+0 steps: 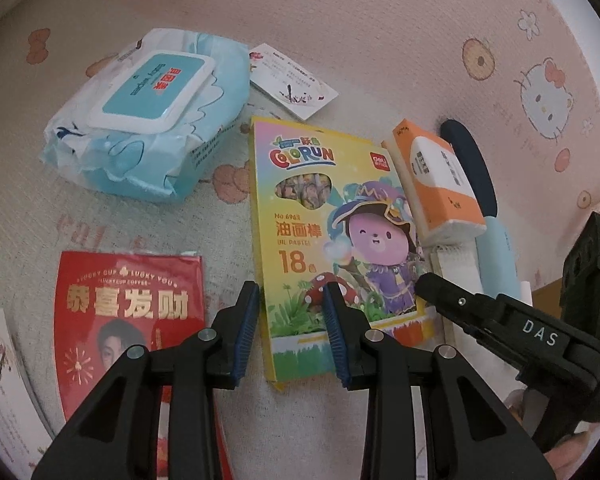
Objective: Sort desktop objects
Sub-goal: 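Lower the right gripper over the pastel box and close on its edge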
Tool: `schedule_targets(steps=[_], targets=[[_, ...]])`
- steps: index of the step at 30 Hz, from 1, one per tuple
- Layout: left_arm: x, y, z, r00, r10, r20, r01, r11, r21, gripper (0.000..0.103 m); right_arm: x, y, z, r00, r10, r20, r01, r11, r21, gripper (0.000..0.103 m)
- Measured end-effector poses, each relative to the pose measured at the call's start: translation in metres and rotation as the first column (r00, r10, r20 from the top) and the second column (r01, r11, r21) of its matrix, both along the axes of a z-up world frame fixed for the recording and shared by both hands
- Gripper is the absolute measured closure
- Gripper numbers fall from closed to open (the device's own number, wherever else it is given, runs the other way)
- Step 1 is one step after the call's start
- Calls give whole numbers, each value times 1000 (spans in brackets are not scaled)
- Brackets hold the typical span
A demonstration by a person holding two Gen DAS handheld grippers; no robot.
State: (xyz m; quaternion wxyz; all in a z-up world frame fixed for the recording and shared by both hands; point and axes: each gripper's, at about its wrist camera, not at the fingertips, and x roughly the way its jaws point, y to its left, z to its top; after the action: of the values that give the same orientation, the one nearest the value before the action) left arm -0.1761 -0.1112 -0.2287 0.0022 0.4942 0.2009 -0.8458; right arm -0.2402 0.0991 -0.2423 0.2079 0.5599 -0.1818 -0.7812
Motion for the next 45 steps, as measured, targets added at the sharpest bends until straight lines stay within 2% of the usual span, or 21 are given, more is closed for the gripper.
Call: schedule_targets(steps=[3,8,14,16,17,18,22,26,27,28,29,31,34,35,36,37,39,43,45], targets=[[11,2,1,1000,-4,7,4,1000,3,67,12,5,1,1000,-5,17,5,1000,-12,85],[43,9,1,1000,-26,12,26,1000,6,67,39,11,5,999,17,37,-18,1000,23,85],[86,20,1,996,-88,-13,88,996,-13,67,93,25,9,998,48,44,-51,996,76,85],[96,21,-1,995,-99,-18,98,995,-4,62,109,30,10,997,51,54,-55,995,78,85],[99,21,-3,995,-103,-13,104,995,13,52,114,32,9,997,52,57,-56,996,73,85],[101,23,-4,994,-104,-17,105,994,19,48,120,35,8,997,53,57,-57,996,66,85],[104,33,-3,993,-113,-32,113,993,-23,44,132,40,8,996,71,47,-74,995,60,85],[107,26,1,998,-52,-40,53,998,21,44,132,44,15,998,59,24,-60,998,37,85],[109,21,4,998,-25,-54,26,999,32,44,131,45,17,998,53,17,-53,998,30,83],[109,19,8,998,-15,-69,17,999,31,44,129,46,20,999,46,9,-47,999,23,76],[108,18,12,996,-11,-84,13,1000,27,44,127,47,22,999,43,4,-43,999,14,63],[107,15,21,993,-4,-115,6,1000,19,45,123,49,24,1000,30,-3,-30,999,-9,52],[101,15,30,988,-19,-154,16,1000,-25,45,116,51,26,1000,11,-6,-11,999,-36,51],[98,15,29,988,-28,-155,23,999,-34,47,113,50,26,1000,7,-3,-8,999,-39,51],[94,16,28,988,-36,-153,30,999,-39,56,109,48,25,1000,6,1,-6,999,-41,51],[90,16,25,989,-40,-140,35,999,-38,61,107,47,23,1000,5,5,-5,999,-42,51],[85,15,21,992,-30,-124,29,1000,-11,70,102,42,19,1000,9,11,-8,999,-48,51],[76,13,11,995,-8,-99,13,999,46,71,95,34,7,998,19,52,-16,998,-61,51],[76,15,10,995,-19,-102,24,999,42,71,93,34,1,998,14,68,-9,997,-81,51]])
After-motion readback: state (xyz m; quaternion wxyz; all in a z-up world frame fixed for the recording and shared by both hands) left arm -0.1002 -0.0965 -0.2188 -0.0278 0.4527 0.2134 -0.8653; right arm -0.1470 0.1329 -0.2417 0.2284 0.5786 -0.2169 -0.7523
